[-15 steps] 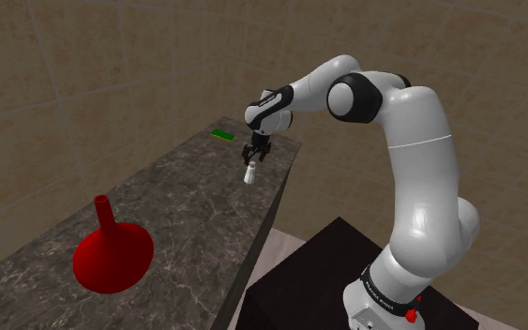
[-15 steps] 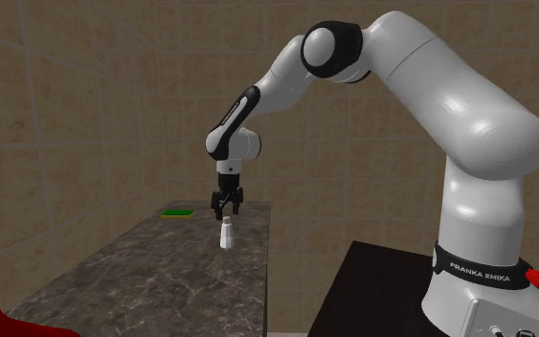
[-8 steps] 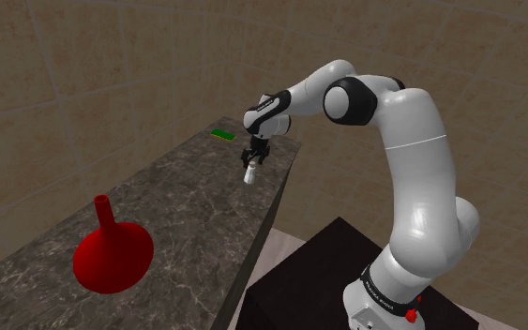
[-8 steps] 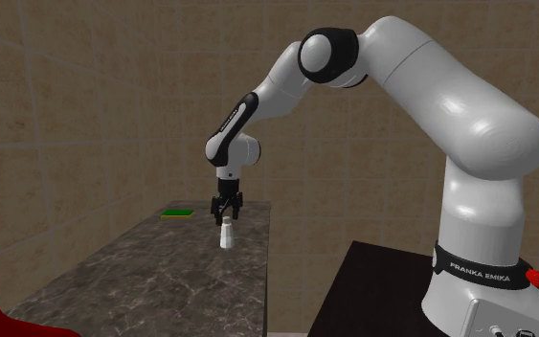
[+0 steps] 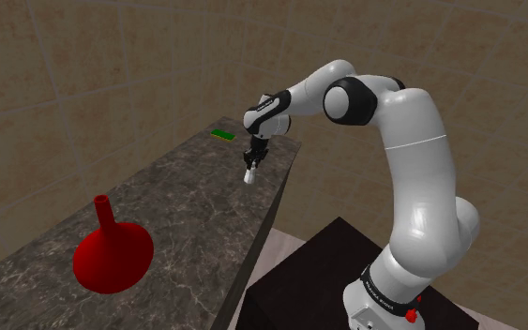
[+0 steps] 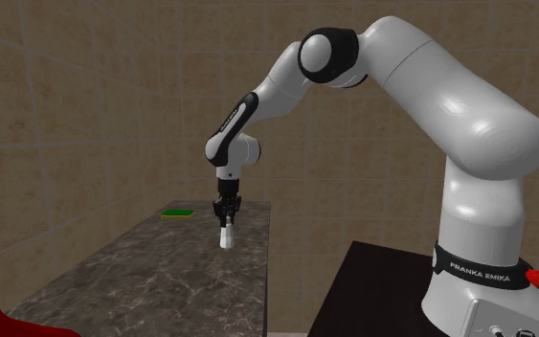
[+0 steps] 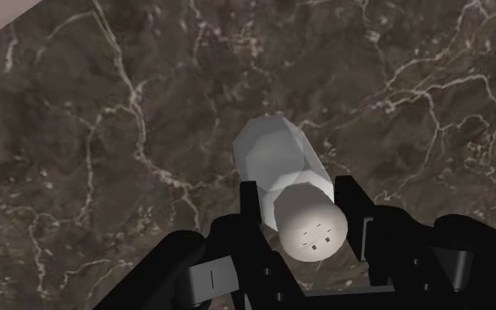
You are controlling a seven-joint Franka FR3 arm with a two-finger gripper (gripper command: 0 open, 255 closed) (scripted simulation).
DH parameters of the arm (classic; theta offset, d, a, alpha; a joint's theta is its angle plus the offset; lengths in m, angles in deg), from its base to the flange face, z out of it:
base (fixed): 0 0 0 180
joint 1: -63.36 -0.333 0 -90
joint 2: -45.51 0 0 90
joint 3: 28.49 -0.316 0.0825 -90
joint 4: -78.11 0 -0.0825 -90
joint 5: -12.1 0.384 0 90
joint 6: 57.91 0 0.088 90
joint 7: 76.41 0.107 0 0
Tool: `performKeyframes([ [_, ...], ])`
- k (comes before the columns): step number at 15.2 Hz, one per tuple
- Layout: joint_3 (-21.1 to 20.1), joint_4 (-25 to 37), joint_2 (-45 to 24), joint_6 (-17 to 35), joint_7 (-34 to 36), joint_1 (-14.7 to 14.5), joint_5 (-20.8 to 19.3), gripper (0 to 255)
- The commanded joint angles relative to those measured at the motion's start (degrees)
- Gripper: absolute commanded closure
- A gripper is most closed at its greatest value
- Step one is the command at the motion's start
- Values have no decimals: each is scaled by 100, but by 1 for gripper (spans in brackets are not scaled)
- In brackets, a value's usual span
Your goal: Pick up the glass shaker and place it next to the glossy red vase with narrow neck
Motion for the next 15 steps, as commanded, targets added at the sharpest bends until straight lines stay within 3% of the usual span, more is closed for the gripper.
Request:
performKeyframes([
  [1, 0, -1, -1, -1, 0, 0, 0, 255],
  [15, 73, -44, 523, -479, 86, -45, -91, 255],
])
